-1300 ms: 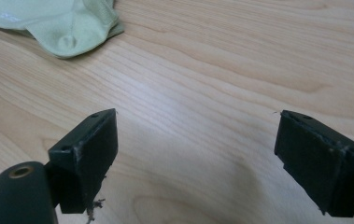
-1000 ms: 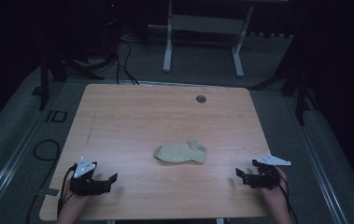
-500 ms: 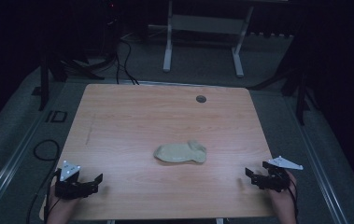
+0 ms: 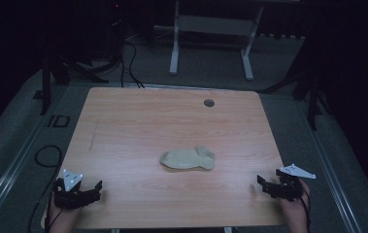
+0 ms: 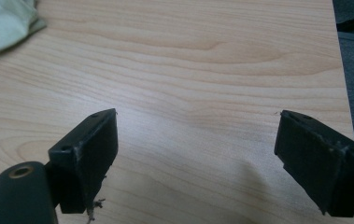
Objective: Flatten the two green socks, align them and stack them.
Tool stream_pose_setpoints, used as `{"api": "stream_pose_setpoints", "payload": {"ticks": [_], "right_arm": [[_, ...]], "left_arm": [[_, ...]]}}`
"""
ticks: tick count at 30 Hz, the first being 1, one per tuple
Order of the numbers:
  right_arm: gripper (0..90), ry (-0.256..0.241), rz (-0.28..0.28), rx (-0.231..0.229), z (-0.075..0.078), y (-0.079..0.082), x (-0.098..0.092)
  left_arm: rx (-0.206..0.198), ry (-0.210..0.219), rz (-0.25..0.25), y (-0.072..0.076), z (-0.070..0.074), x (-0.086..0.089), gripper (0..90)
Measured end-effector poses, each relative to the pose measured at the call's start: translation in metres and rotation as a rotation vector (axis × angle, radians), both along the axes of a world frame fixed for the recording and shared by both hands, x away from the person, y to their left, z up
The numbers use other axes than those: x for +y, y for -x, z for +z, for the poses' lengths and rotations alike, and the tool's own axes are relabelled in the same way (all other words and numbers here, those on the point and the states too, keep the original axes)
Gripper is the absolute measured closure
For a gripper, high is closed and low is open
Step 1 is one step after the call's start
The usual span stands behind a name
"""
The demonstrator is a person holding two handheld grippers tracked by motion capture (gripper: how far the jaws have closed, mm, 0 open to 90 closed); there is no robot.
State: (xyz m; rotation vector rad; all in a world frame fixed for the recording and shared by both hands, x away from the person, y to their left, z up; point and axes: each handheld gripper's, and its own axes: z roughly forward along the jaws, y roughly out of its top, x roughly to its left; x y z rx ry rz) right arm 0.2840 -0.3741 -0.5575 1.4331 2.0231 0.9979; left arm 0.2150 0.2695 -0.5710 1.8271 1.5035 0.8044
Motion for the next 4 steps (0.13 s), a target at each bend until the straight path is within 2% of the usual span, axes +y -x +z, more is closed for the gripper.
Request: {"api": "stream_pose_setpoints", "payload": {"ticks": [4], "right_arm": [[13.4, 0.007, 0.003, 0.001, -0.0009, -0.0003, 0.0005]], "left_arm": [[0.004, -0.007, -0.002, -0.0004, -0.0013, -0.0002, 5.0]]}}
